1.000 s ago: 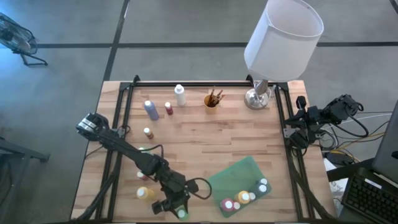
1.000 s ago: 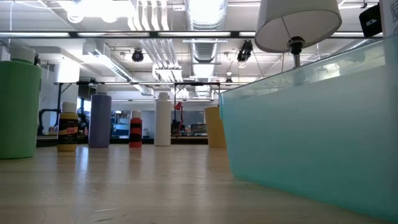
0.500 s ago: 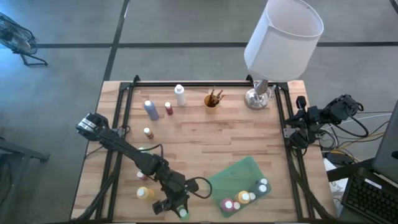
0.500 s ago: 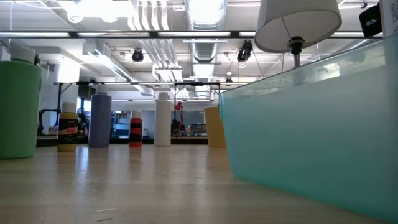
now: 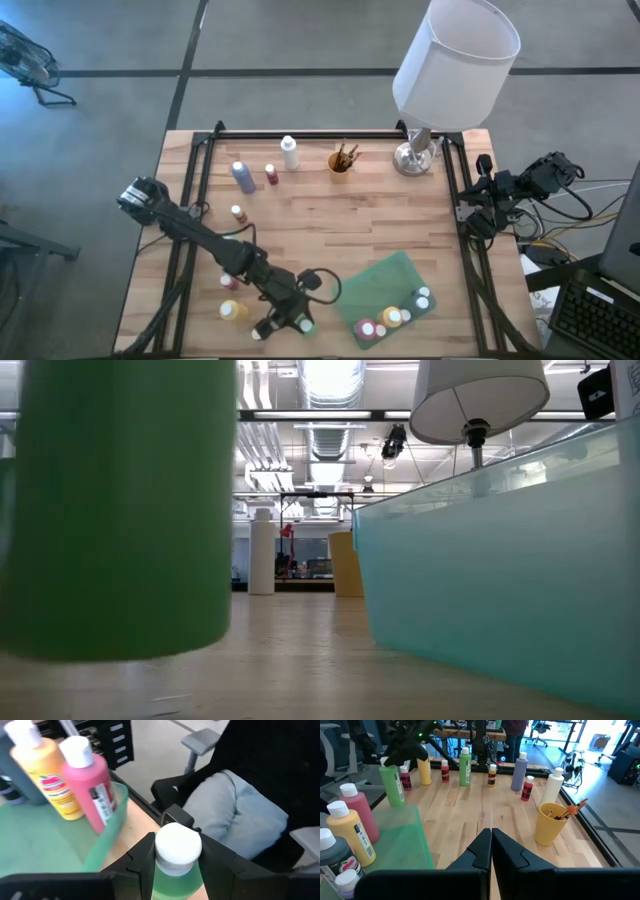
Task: Pick & Place Paint Supplies
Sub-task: Put the big green paint bottle into the green bin
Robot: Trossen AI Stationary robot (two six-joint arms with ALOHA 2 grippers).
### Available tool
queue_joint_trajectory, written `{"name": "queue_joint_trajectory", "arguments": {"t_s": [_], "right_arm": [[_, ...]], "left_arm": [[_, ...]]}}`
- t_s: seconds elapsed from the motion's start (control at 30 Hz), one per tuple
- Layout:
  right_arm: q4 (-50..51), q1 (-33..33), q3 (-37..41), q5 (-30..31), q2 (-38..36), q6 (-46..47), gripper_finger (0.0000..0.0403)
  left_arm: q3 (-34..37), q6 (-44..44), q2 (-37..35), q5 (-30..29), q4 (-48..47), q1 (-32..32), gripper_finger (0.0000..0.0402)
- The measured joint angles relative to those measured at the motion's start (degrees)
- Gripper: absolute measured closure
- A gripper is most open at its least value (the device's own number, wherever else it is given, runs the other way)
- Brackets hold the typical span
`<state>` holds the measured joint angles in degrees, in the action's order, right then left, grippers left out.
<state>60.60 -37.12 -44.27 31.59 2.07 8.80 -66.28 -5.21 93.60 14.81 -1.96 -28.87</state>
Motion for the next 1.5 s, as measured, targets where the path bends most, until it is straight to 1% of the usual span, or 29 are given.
{"name": "queue_joint_trajectory", "arguments": {"t_s": [0.23,0.43,0.47,0.53,0.6,0.7,0.77,0.8,0.87,0.93,1.0,1.1,1.2,1.27,1.4,1.5], "right_arm": [[0.0,0.0,0.0,0.0,0.0,0.0,0.0394],[-0.2,0.0,0.0,0.0,0.0,-0.1,0.0394],[-0.7,0.0,0.0,0.2,0.0,-1.0,0.0394],[-3.5,0.0,0.0,2.1,0.0,-7.5,0.0394],[-8.4,0.0,-0.1,2.9,0.0,-14.3,0.0394],[-22.5,0.0,-0.1,2.7,0.0,-14.8,0.0394],[-33.2,0.0,0.0,2.5,0.2,-18.5,0.0394],[-38.6,0.0,0.4,1.7,0.4,-21.2,0.0394],[-48.4,0.0,1.9,-2.6,1.8,-25.5,0.0394],[-54.8,0.0,3.1,-7.0,5.0,-29.1,0.0394],[-56.2,0.0,3.5,-9.5,9.4,-30.2,0.0394],[-56.3,0.0,3.5,-8.5,17.0,-28.4,0.0394],[-56.4,0.0,3.5,-5.1,25.3,-28.1,0.0394],[-56.3,0.0,3.4,-1.7,30.2,-26.6,0.0394],[-54.9,0.1,1.6,7.8,37.9,-17.0,0.0394],[-51.6,0.0,0.9,12.3,42.0,-9.3,0.0394]], "left_arm": [[0.0,3.3,-2.3,-5.2,-3.1,0.6,0.0274],[0.0,3.8,-6.6,-10.1,-8.0,0.6,0.0274],[0.0,3.8,-7.4,-11.1,-8.8,0.6,0.0274],[0.0,3.8,-8.6,-12.9,-10.5,0.6,0.0274],[0.0,3.7,-9.6,-14.6,-11.6,0.7,0.0274],[0.0,3.0,-10.9,-17.1,-11.5,0.9,0.0274],[0.0,2.3,-11.3,-17.9,-11.5,1.2,0.0274],[0.0,2.3,-11.3,-18.0,-11.5,1.5,0.0274],[0.0,2.3,-11.3,-18.9,-11.5,2.2,0.0274],[0.0,2.2,-11.3,-20.9,-11.6,3.0,0.0274],[0.0,2.2,-11.4,-21.3,-11.5,3.9,0.0274],[0.0,2.2,-11.4,-21.3,-11.6,5.1,0.0274],[0.0,2.2,-12.1,-21.2,-11.5,6.2,0.0273],[0.0,2.2,-12.6,-21.2,-11.3,6.7,0.0273],[0.0,2.0,-14.2,-21.4,-11.6,7.4,0.0272],[0.0,0.9,-15.5,-21.5,-10.3,7.7,0.0272]]}}
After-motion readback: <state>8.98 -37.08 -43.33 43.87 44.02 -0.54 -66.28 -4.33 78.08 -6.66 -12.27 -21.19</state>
